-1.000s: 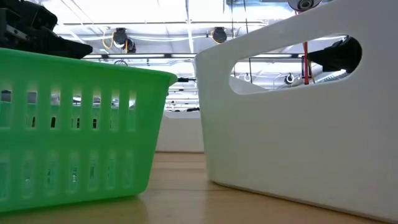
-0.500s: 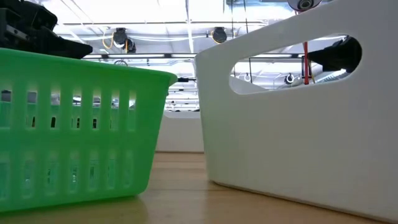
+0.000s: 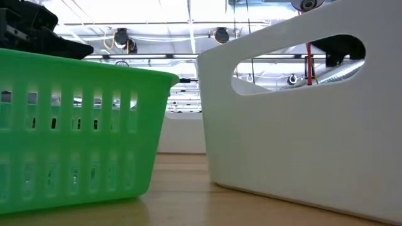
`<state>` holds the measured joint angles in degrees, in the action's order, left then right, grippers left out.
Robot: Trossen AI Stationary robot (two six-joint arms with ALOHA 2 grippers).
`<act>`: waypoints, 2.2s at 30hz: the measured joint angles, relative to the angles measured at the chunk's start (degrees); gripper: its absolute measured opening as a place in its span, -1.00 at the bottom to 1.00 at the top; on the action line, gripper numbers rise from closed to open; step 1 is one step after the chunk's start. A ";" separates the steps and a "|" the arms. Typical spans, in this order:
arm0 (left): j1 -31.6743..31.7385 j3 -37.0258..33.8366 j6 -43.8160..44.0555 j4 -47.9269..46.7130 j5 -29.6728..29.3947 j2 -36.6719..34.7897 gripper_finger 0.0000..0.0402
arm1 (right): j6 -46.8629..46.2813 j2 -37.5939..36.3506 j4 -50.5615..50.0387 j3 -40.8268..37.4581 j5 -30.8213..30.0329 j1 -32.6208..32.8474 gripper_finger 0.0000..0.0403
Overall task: Stack baskets by color
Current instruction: Stack the top white bin on top of the middle white bin
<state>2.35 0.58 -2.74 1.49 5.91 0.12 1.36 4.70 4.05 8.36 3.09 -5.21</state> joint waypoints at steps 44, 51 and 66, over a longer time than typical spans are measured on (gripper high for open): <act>-0.01 2.27 5.94 5.38 -0.08 0.98 -0.93 | -8.13 38.67 -21.15 41.72 -0.26 0.04 -1.00; 0.00 14.01 4.45 1.59 -0.42 8.06 -0.93 | -8.12 39.23 -19.26 41.72 -5.05 0.07 -1.00; -0.02 44.82 -0.21 -21.52 -0.44 32.46 -0.93 | -12.69 48.46 -18.23 40.87 -6.34 1.71 -1.00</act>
<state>2.33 45.40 -2.95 -20.02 5.48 32.58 -11.33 53.16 -14.18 49.23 -3.25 -3.51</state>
